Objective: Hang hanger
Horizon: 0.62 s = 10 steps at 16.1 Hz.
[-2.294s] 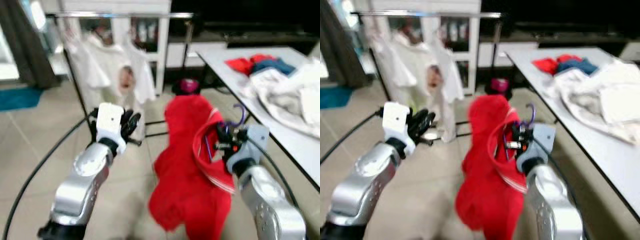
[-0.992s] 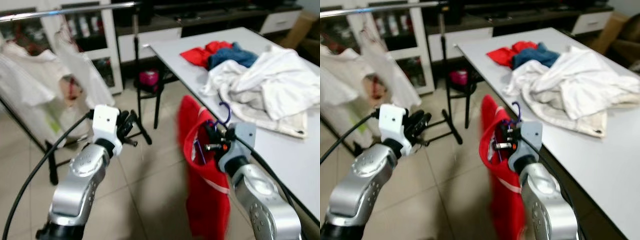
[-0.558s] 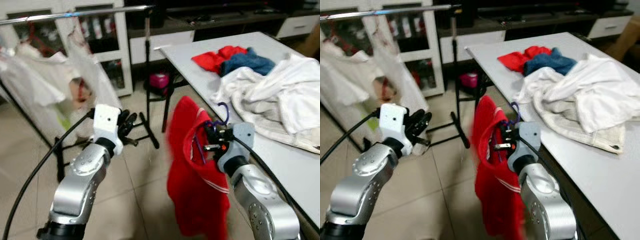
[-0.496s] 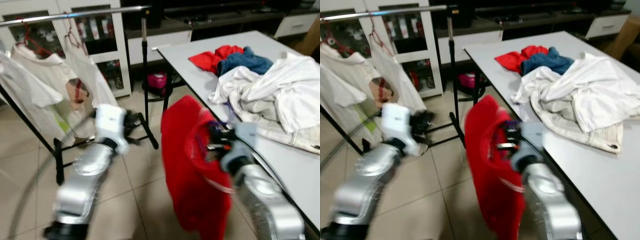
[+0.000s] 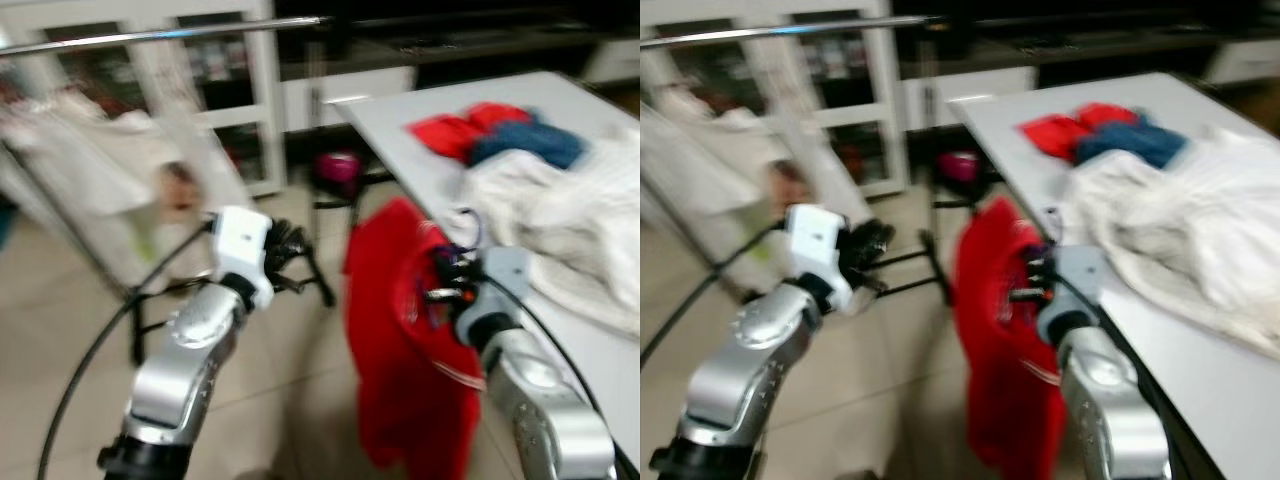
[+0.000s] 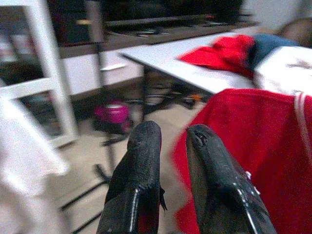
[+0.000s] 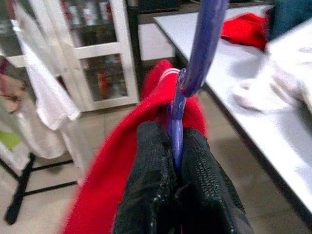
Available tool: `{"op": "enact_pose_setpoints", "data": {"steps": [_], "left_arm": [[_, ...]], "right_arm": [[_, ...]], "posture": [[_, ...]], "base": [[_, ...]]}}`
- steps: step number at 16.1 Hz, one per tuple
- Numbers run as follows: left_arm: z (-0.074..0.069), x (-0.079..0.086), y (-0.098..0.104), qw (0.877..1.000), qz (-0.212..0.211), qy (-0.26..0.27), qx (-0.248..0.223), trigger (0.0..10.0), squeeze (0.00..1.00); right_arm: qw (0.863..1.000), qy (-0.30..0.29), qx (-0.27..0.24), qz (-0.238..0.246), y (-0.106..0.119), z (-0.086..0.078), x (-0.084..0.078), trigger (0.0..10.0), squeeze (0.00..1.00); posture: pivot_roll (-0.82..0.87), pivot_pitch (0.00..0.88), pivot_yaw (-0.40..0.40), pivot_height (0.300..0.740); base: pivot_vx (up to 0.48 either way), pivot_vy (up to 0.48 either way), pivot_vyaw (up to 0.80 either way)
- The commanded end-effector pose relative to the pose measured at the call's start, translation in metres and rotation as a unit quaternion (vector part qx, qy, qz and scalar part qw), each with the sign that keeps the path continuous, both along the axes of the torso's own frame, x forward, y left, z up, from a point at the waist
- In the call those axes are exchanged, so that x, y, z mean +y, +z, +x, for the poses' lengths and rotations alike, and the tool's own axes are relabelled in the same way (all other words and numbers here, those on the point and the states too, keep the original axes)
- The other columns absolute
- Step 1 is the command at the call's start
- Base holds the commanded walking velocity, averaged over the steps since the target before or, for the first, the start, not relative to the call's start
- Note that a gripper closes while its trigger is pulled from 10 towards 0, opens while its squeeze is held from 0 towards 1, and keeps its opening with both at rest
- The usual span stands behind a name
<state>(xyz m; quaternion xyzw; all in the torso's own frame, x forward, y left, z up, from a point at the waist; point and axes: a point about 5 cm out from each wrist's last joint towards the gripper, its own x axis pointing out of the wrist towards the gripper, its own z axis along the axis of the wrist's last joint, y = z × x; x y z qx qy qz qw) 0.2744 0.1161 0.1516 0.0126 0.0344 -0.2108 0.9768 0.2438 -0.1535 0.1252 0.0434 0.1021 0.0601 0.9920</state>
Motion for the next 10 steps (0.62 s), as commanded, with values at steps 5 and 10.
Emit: {"op": "enact_pose_setpoints", "data": {"steps": [5, 10], "left_arm": [[0.0030, 0.0064, 0.0014, 1.000, 0.010, 0.009, -0.001, 10.0, 0.00], [0.0067, 0.0044, 0.0034, 1.000, 0.011, 0.000, -0.005, 10.0, 0.00]], "right_arm": [[0.998, -0.010, -0.026, 0.056, 0.0131, 0.0043, 0.0038, 10.0, 0.00], [0.999, -0.012, -0.044, 0.028, 0.0166, 0.0062, 0.0034, 10.0, 0.00]], "posture": [[0.00, 0.037, 0.015, 0.740], [-0.01, 0.040, 0.027, 0.740]], "base": [[0.302, 0.000, 0.00], [0.301, 0.000, 0.00]]}}
